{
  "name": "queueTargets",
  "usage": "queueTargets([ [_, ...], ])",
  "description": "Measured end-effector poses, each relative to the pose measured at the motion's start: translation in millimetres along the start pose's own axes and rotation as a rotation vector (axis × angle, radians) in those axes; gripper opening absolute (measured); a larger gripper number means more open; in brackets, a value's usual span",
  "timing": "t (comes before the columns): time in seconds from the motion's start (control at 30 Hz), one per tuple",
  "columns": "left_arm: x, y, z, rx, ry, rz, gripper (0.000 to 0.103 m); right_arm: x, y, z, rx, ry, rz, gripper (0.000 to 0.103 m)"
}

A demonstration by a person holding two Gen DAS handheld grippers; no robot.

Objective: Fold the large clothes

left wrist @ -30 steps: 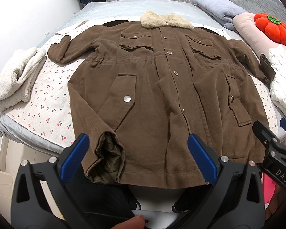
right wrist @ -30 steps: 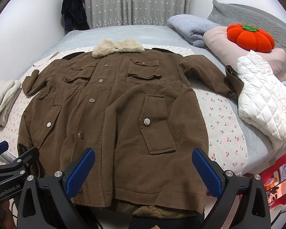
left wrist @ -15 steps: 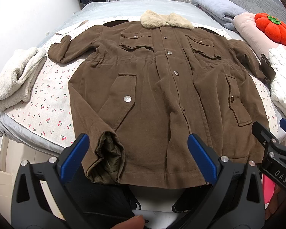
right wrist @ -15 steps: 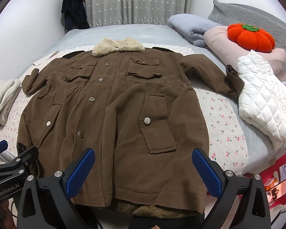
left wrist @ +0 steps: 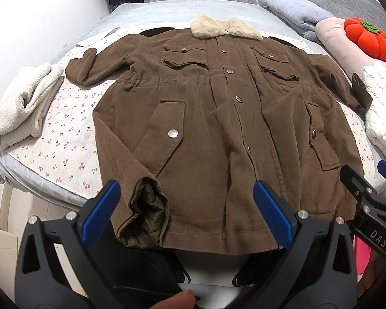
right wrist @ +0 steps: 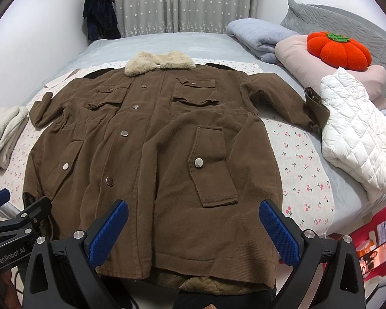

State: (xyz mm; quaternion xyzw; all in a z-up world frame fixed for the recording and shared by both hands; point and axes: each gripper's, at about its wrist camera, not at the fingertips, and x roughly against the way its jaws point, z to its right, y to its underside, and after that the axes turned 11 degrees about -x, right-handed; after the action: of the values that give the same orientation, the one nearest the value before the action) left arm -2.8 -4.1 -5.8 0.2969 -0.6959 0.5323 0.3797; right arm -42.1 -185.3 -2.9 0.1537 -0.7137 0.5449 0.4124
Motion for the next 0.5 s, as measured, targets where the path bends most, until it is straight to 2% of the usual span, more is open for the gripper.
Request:
queueTargets([
  [0.5,-4.5,2.5,-7.9,0.008,0.001,-0.012,0.102,-3.3,3.3,0.4,-0.001,0.003,-0.004,0.103],
])
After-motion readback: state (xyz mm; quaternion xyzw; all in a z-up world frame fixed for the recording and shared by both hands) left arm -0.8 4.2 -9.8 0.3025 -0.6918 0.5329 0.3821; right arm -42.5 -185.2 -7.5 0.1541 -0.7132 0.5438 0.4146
